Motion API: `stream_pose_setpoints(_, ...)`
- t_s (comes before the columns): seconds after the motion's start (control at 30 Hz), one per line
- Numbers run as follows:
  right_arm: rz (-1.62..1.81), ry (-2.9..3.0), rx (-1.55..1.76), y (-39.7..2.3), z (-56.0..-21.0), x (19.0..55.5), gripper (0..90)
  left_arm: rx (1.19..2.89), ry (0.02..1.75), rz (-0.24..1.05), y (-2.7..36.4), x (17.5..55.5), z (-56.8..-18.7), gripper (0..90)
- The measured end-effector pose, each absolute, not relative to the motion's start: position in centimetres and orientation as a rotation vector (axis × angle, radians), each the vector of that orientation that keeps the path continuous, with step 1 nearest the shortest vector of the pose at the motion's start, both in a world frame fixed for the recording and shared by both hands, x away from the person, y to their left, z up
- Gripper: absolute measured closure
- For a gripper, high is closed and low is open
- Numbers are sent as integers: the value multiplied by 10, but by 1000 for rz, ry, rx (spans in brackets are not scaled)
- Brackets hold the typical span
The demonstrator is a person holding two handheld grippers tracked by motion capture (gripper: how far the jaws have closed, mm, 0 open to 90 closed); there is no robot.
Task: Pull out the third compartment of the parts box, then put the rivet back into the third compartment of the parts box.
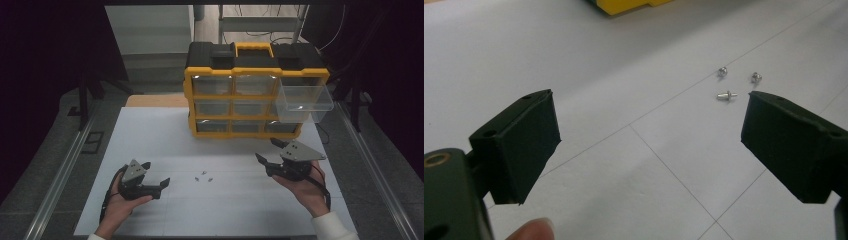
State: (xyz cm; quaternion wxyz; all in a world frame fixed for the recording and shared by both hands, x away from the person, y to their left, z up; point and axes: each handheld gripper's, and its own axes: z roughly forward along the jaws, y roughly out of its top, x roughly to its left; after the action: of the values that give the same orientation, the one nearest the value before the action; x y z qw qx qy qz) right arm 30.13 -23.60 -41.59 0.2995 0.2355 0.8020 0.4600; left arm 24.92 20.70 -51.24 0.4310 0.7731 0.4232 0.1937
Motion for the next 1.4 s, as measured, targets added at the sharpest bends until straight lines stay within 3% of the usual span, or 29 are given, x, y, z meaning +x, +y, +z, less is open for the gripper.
stream_pose_setpoints(1.4,1211,2294,671,-215,-443,313,294,1936,1056,472,205,253,-514,89)
